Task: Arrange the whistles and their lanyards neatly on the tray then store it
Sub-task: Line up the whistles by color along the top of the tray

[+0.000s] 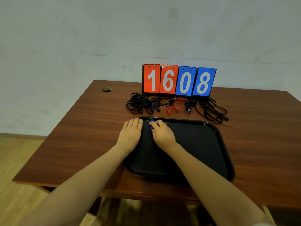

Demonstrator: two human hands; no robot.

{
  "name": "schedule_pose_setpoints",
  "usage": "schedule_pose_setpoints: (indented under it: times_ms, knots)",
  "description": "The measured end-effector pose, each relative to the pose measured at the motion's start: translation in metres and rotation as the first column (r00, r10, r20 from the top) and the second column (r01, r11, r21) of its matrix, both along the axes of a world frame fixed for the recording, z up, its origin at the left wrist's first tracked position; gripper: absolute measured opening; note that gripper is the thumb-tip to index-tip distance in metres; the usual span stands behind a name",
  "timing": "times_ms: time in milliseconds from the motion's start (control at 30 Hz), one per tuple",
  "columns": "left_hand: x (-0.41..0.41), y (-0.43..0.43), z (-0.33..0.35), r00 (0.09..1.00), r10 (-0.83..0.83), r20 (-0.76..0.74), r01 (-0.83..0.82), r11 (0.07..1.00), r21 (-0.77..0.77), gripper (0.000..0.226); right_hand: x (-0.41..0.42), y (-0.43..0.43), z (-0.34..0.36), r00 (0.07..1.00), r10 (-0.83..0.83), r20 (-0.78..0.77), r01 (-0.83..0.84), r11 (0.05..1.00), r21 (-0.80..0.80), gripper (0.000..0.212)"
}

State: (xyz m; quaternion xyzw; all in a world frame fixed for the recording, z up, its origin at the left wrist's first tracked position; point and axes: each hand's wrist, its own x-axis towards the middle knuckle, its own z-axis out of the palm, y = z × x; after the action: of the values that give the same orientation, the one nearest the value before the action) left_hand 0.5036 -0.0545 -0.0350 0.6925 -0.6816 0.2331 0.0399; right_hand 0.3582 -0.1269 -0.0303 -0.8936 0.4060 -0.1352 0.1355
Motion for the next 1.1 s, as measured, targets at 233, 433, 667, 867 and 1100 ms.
schedule_pose_setpoints:
  times_ms: [233,433,667,867,1100]
  knots:
    - [0.001,0.003,-0.006,1.0,0.001,-0.01,-0.001,0.999,-0.046,0.043,0.0,0.001,-0.001,1.0,-0.004,0.003,0.004,0.997,-0.076,0.039]
    - [-0.001,-0.006,-0.004,0.999,0.009,-0.037,-0.012,0.998,-0.068,0.04,-0.002,0.002,0.002,0.998,-0.032,-0.056,0.028,0.997,-0.072,0.041]
    - [-0.004,-0.009,-0.003,0.998,0.038,-0.042,-0.041,0.998,-0.05,0.04,-0.001,0.005,0.003,0.997,-0.028,-0.078,0.025,0.999,-0.046,0.042]
    - [-0.008,-0.007,0.0,0.997,0.053,-0.055,-0.055,0.998,-0.022,0.041,0.001,0.003,0.003,0.996,-0.015,-0.091,0.012,0.999,-0.035,0.042]
    - [-0.007,-0.006,0.002,0.997,0.055,-0.054,-0.055,0.998,0.018,0.043,0.008,0.003,0.001,0.999,0.006,-0.051,-0.008,0.999,-0.031,0.042]
